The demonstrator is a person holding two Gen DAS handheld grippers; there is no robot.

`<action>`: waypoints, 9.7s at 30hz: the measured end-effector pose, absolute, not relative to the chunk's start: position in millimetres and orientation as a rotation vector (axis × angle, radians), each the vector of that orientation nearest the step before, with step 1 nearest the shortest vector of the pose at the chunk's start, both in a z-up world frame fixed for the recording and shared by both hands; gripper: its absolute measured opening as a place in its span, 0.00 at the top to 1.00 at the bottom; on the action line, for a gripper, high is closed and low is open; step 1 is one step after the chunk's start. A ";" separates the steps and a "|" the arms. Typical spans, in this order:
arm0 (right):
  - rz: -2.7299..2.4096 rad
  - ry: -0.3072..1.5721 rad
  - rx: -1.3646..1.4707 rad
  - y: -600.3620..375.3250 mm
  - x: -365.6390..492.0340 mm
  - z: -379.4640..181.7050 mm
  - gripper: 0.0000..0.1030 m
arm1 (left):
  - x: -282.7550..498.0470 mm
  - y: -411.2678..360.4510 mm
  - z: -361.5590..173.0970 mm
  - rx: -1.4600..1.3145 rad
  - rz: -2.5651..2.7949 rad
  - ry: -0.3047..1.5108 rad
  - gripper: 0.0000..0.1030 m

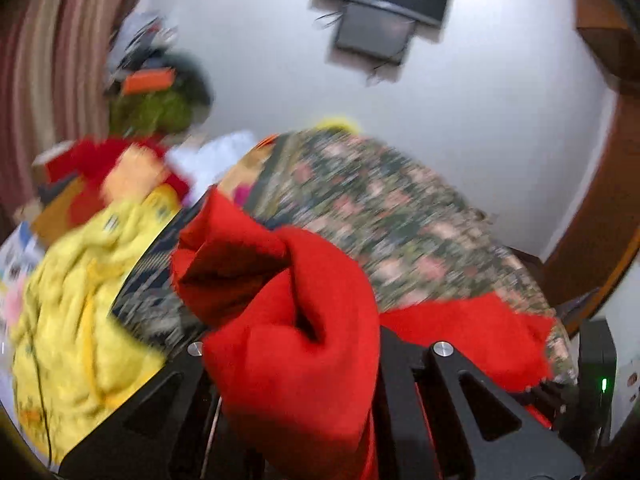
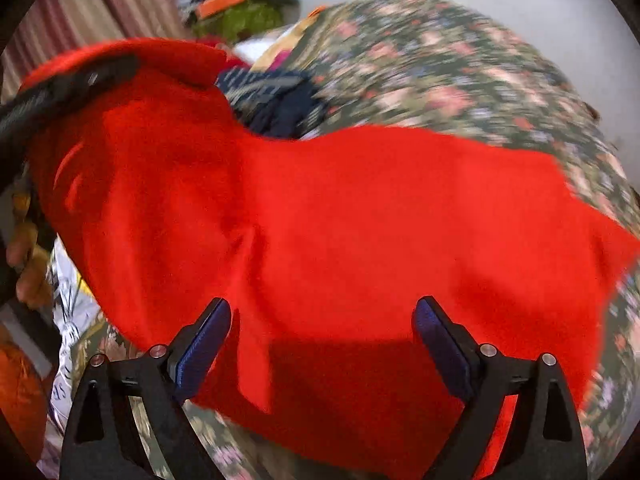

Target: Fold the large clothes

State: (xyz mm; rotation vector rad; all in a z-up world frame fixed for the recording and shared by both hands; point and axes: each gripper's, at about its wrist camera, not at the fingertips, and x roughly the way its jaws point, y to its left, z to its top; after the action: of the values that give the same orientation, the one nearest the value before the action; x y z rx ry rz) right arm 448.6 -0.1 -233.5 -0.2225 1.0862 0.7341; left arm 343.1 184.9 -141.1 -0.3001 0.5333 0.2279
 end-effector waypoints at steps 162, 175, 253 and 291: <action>0.813 1.213 0.211 -110.9 554.4 -272.3 0.73 | 463.2 93.7 -240.9 -0.369 -0.279 0.964 0.59; 0.922 0.980 0.123 -18.0 514.3 -152.5 0.76 | 392.6 159.1 -114.0 -0.196 -0.205 0.704 0.67; 0.840 1.097 -0.373 194.8 497.3 -264.1 0.17 | 311.4 383.9 -271.1 -0.074 0.330 1.048 0.13; 0.796 0.208 0.037 -14.6 195.2 44.8 0.17 | 78.6 152.9 26.1 -0.006 0.197 0.074 0.12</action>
State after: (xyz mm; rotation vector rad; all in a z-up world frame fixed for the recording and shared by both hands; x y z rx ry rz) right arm 195.2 -14.6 44.8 0.0367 0.2077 0.7962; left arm 78.6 152.9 26.1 -0.0061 0.0737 0.1972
